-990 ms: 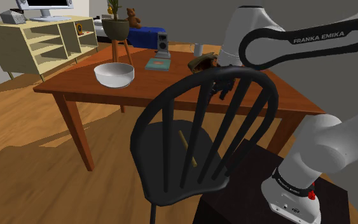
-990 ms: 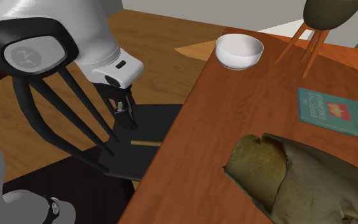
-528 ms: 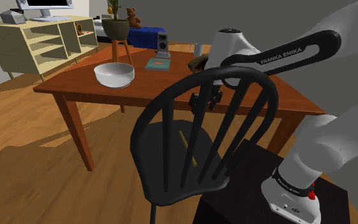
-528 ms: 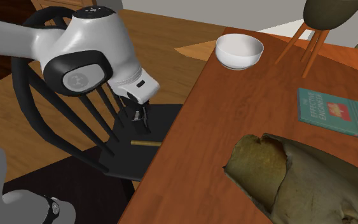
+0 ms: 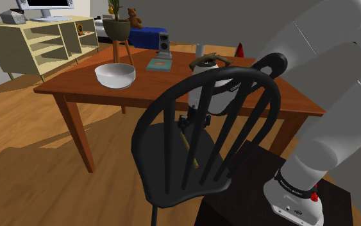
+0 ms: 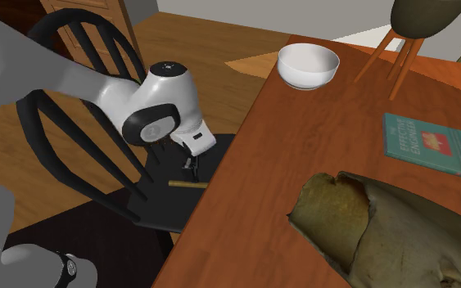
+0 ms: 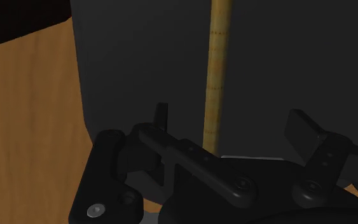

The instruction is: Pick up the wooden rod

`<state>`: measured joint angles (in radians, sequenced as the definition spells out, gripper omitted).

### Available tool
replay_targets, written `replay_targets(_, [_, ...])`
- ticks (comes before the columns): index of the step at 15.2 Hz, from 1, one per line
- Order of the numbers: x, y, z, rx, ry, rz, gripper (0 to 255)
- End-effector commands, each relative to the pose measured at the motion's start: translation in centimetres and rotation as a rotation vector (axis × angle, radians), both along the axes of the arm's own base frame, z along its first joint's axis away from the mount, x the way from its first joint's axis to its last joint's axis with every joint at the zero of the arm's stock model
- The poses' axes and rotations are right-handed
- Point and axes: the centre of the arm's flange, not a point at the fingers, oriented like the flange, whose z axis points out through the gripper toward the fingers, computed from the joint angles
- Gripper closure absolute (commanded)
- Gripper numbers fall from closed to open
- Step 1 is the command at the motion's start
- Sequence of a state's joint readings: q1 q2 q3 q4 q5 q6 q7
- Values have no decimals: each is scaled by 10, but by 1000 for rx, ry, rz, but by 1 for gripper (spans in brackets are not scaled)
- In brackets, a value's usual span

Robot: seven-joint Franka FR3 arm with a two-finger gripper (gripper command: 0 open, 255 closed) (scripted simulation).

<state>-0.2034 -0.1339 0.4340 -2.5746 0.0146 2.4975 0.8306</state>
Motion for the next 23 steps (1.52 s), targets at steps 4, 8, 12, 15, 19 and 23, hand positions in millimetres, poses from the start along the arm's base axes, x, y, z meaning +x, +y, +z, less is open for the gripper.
replay_targets(4, [13, 19, -71, -114, 22, 51, 0])
replay_targets(8, [14, 20, -89, -115, 22, 49, 0])
replay_targets(12, [14, 20, -113, -115, 22, 49, 0])
replay_targets(15, [13, 20, -113, -115, 22, 49, 255])
replay_targets(19, [15, 19, -114, -115, 22, 49, 255])
replay_targets(23, [14, 16, -113, -114, 22, 49, 255])
